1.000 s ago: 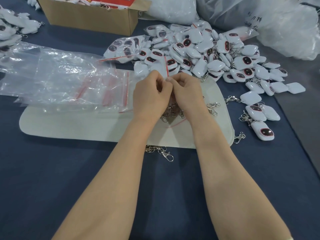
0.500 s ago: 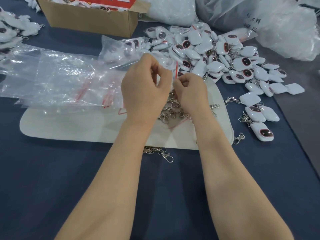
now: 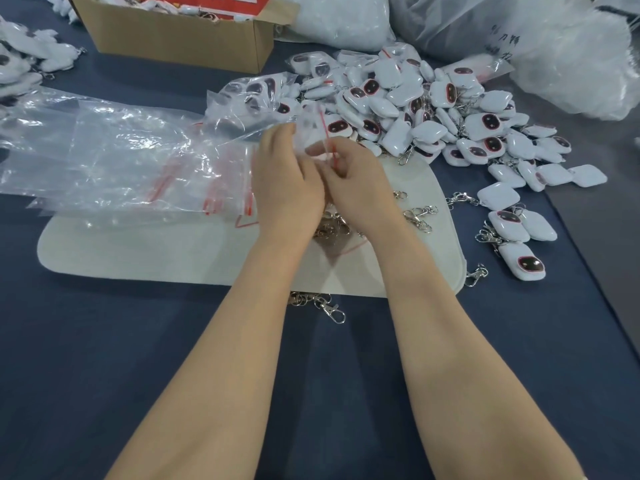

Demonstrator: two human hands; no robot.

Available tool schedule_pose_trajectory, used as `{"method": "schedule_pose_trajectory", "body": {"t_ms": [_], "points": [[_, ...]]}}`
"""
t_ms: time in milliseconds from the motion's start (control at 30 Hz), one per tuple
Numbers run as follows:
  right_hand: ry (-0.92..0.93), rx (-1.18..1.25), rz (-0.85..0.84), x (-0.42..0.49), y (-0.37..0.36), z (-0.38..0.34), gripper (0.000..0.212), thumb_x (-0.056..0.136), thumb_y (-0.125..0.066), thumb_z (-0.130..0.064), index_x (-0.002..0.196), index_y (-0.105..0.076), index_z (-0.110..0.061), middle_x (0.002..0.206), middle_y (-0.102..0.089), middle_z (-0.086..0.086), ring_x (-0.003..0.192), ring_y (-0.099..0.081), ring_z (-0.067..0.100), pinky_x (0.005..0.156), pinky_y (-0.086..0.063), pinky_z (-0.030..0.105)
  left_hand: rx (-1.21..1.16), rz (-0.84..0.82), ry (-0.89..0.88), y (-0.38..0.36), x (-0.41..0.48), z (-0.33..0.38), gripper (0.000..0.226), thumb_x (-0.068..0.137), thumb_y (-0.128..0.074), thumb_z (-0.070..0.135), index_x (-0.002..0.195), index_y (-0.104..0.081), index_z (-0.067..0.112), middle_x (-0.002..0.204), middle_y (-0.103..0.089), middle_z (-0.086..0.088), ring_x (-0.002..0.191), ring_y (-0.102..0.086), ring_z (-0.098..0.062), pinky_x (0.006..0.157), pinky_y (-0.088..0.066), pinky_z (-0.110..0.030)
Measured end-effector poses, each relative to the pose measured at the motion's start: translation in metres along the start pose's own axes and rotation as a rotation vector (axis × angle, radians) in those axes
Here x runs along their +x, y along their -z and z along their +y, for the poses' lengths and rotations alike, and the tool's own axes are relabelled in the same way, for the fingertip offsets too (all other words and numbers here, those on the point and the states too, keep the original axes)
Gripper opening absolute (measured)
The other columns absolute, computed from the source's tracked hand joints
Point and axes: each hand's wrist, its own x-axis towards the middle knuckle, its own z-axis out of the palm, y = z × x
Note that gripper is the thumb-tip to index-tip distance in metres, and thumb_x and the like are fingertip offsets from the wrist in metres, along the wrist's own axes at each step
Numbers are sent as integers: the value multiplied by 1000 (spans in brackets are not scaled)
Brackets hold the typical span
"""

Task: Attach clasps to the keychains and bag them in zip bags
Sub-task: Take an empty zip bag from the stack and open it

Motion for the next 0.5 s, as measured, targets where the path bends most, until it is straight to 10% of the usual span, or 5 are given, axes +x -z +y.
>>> {"method": "schedule_pose_trajectory", "body": {"t_ms": [100,233,500], "points": [[-71,-5,178,0,7,1,2,95,-57,-17,95,-56,-18,72,-65,-5,65,-65,8,64,-48,18,-9,99,10,4,3,-3,46,95,-31,-1,140,-40,4,147,-40,-9,137,-34,-20,115,-25,-34],[-30,-43,353,-4,14,-9,35,87,-70,-36,70,-45,-19,60,-43,-10,53,-39,3,56,-35,13,-63,97,-106,1,1,1,47,97,-28,5,143,-34,3,150,-35,-12,141,-29,-22,117,-23,-37],[46,322,135,-12,8,-33,20,92,-59,-6,73,-55,-11,63,-67,1,49,-55,9,49,-44,18,-144,99,-106,-2,1,-4,50,95,-27,-2,145,-26,-4,152,-27,-18,144,-22,-25,119,-18,-36]]}}
